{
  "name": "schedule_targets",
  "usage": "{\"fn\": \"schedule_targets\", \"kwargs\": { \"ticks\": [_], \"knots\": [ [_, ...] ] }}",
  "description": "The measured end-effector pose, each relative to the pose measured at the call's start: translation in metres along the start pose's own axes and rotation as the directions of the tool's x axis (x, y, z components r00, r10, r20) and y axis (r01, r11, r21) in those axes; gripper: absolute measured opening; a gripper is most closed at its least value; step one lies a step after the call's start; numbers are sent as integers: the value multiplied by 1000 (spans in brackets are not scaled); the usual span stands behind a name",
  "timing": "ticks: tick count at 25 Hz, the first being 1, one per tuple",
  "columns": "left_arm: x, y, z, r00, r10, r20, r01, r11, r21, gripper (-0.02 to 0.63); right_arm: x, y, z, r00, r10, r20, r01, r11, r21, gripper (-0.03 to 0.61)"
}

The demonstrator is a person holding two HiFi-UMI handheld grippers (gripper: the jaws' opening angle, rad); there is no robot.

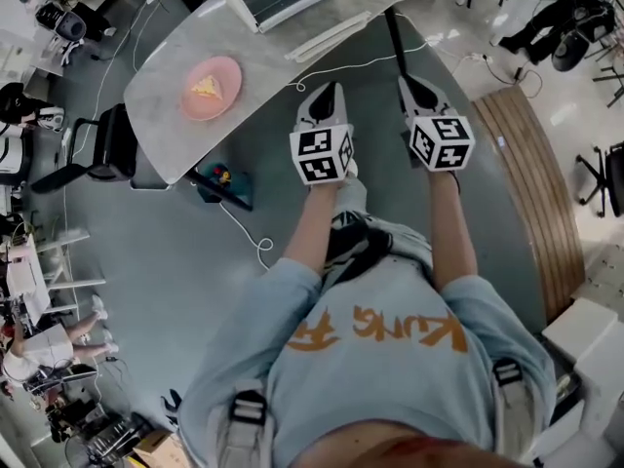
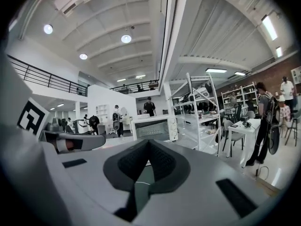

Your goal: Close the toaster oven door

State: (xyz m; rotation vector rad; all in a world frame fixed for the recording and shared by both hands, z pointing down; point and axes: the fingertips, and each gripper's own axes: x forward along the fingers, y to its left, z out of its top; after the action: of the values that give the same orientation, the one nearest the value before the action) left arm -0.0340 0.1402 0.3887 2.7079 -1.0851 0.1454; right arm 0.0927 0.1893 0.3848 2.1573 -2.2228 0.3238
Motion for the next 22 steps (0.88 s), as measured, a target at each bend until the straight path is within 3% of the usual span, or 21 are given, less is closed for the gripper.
{"fn": "schedule_targets", "kwargs": {
  "ticks": [5, 13, 18, 22],
  "knots": [
    [33, 31, 6, 1000, 15, -10, -14, 1000, 14, 2, 38, 20, -13, 996, 81, -31, -82, 996, -37, -3],
    [101, 57, 16, 999, 8, -43, -7, 1000, 16, 2, 93, -27, 4, 999, 30, -15, -30, 999, 27, -3],
    [144, 86, -2, 997, 8, -83, -12, 999, -46, 2, 151, -40, -21, 993, 43, -114, -40, 999, 27, -3],
    [176, 145, -5, 993, 67, -95, -80, 987, -142, 2, 223, -30, -6, 985, 100, -143, -106, 994, -32, -3]
  ]
}}
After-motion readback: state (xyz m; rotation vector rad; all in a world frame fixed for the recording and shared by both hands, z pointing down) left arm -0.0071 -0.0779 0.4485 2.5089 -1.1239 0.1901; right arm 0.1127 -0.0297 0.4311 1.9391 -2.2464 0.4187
